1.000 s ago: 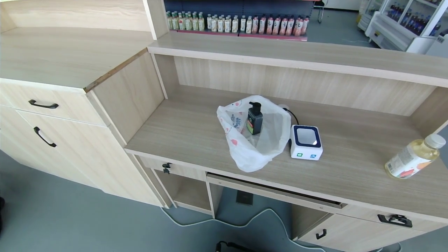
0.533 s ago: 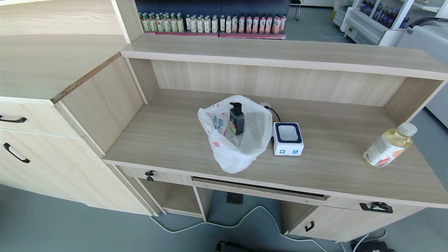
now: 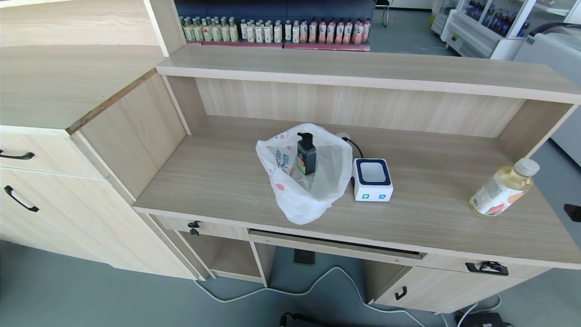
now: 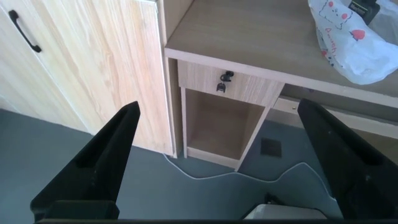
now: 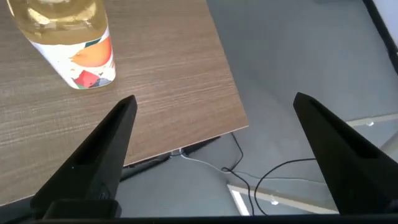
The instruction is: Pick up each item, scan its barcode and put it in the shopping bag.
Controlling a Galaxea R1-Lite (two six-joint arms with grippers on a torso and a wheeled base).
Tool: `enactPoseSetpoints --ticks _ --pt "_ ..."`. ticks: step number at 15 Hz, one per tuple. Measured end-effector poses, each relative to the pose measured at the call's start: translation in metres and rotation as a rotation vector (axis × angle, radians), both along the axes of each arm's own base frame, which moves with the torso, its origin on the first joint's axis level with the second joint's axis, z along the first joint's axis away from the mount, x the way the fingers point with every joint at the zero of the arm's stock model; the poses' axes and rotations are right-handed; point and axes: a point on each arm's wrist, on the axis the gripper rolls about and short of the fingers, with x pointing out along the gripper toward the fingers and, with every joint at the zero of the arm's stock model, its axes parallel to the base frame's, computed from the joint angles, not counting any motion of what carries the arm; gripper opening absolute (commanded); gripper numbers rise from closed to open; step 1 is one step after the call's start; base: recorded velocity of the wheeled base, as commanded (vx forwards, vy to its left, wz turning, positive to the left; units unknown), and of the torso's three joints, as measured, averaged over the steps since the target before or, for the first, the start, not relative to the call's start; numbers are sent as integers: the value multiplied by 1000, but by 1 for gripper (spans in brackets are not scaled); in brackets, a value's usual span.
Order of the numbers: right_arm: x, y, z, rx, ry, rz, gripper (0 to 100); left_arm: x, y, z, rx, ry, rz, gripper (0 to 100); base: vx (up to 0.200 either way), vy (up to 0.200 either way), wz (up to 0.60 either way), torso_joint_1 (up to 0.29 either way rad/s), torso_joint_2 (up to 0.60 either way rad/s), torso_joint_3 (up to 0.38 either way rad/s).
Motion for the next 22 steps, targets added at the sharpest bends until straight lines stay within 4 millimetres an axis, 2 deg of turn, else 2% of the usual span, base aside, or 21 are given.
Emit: enactPoseSetpoints --ticks 3,12,22 --pt "10 1 -2 -15 -44 38 100 0 0 0 0 0 0 100 0 0 0 0 0 0" --pt "39 2 -25 -21 -122 121 100 0 0 0 0 0 -1 100 0 0 0 0 0 0" --pt "59 9 -47 -29 -131 176 100 0 0 0 0 0 -1 100 0 0 0 0 0 0"
